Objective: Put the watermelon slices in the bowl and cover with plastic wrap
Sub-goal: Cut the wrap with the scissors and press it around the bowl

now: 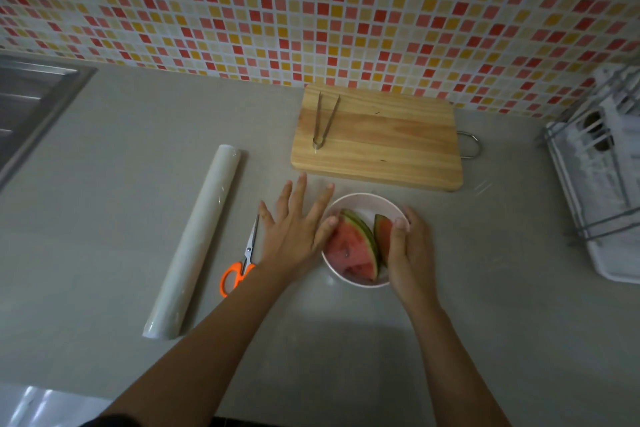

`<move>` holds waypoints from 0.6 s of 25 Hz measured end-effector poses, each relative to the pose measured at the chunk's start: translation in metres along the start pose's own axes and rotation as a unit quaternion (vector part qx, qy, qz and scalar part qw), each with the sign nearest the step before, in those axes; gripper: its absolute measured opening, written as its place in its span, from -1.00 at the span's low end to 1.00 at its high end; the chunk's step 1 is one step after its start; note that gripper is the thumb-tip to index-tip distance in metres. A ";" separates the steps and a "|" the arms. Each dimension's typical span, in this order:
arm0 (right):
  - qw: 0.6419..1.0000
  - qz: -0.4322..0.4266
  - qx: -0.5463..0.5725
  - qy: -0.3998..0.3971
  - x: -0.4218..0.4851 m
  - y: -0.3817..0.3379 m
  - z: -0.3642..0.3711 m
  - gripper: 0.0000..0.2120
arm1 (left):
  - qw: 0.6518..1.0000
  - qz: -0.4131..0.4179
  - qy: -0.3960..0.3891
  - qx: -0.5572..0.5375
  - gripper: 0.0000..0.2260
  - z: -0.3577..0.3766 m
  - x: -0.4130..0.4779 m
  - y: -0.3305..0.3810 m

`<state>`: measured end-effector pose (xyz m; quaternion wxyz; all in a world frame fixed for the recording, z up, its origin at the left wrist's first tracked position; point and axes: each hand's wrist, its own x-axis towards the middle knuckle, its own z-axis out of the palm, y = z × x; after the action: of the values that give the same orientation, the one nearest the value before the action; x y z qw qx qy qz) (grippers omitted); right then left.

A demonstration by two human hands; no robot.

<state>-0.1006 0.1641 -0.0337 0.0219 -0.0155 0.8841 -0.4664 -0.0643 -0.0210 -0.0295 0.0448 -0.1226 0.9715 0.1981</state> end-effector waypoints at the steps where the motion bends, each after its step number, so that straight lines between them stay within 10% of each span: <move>1: 1.000 -0.015 0.011 -0.012 0.007 0.000 -0.001 -0.45 | 1.000 0.019 -0.005 0.000 -0.47 -0.001 0.002 0.000; 9: 0.986 0.021 0.154 -0.056 0.021 0.011 0.006 -0.35 | 0.995 0.096 -0.036 0.019 -0.48 -0.005 0.018 0.023; 15: 0.983 0.034 0.177 -0.047 0.021 0.009 0.006 -0.44 | 0.990 -0.065 0.086 -0.089 -0.47 -0.002 0.012 0.022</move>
<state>-0.1218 0.1634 -0.0451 0.0814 -0.0028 0.7858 -0.6131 -0.0811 -0.0046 -0.0211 -0.0372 -0.2059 0.9401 0.2691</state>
